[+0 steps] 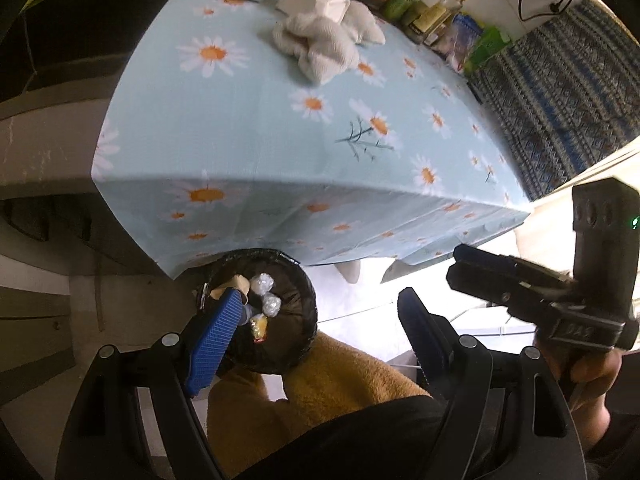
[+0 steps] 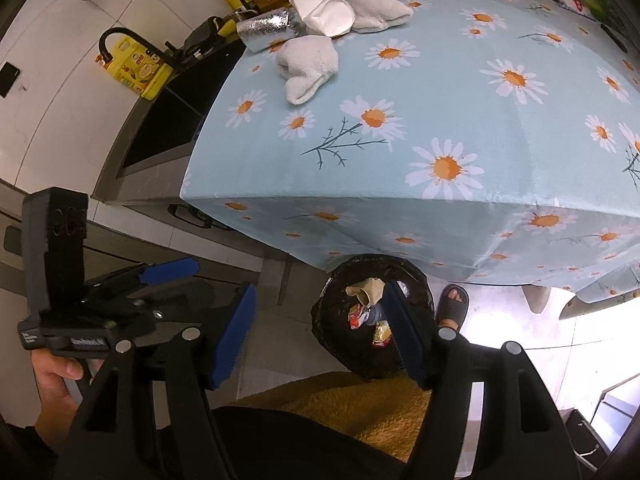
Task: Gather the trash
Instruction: 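Move both open tools back up to the trash on the cloth, then grasp the grey crumpled tissue with the left tool while the right tool grasps another grey tissue, then carry both grey tissues down over the black bin, then open both tools to drop the tissues into the bin, then move both open tools back up to the foil roll and white tissue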
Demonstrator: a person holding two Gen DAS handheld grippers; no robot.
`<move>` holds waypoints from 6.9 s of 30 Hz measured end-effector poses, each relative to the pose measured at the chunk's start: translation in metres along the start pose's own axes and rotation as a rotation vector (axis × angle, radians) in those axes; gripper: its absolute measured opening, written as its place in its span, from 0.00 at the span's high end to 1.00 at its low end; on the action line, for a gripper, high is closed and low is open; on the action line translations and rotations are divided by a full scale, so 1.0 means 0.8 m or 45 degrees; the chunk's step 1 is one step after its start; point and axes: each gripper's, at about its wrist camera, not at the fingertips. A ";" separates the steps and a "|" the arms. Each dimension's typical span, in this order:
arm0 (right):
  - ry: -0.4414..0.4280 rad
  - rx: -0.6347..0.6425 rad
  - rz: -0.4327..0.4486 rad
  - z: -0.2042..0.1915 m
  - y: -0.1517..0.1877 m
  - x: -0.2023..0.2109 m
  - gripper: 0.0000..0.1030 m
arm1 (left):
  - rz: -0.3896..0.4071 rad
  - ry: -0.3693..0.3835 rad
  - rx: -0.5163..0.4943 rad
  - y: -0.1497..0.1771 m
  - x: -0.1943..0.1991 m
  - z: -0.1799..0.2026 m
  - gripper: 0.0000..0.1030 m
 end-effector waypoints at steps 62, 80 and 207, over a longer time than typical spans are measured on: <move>-0.300 0.546 -0.160 0.134 -0.383 -0.071 0.28 | 0.212 -0.492 0.419 -0.242 -0.104 0.054 0.68; -0.291 0.595 -0.150 0.124 -0.391 -0.099 0.69 | 0.234 -0.441 0.528 -0.198 -0.075 0.070 0.69; 0.057 0.092 0.237 -0.048 -0.056 0.049 0.36 | 0.325 0.016 0.036 -0.060 0.095 -0.020 0.28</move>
Point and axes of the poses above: each gripper's, at about its wrist camera, not at the fingertips, and x roughly against the way its jaws point, z to its right, y to its underside, and after that the axes turned 5 degrees about -y, right-handed
